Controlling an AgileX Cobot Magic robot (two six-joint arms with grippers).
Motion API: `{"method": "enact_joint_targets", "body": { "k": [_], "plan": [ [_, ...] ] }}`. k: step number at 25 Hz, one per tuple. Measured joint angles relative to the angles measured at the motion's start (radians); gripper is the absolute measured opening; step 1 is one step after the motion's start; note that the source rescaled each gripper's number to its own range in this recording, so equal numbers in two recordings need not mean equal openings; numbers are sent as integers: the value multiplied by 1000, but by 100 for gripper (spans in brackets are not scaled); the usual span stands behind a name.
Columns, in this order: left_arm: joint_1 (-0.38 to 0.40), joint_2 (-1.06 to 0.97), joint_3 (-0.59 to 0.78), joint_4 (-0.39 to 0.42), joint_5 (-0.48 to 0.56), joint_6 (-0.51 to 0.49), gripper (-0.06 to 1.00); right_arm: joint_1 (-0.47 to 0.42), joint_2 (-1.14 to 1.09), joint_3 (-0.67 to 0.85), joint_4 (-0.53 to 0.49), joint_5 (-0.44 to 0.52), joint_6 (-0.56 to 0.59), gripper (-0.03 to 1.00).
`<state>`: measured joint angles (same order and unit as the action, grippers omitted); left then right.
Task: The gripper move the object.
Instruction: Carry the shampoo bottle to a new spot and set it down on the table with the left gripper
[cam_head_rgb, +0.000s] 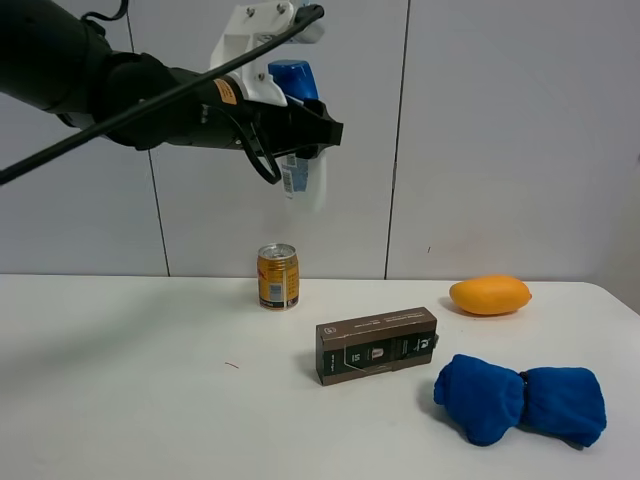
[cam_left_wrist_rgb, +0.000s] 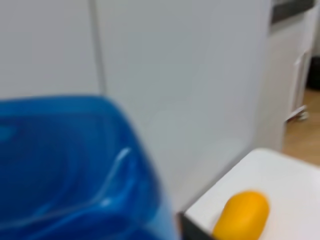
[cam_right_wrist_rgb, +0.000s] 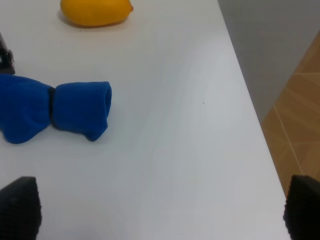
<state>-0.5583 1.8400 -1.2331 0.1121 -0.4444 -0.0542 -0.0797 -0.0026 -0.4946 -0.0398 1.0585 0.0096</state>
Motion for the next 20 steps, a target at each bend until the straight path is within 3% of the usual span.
{"method": "enact_joint_targets", "body": {
  "k": [2,20],
  "plan": [
    [-11,91,-92,9,2,3,0,0,0,0,0,0,0,100],
    [-31,435,-380,32,49,-65,0,0,0,0,0,0,0,100]
  ]
}}
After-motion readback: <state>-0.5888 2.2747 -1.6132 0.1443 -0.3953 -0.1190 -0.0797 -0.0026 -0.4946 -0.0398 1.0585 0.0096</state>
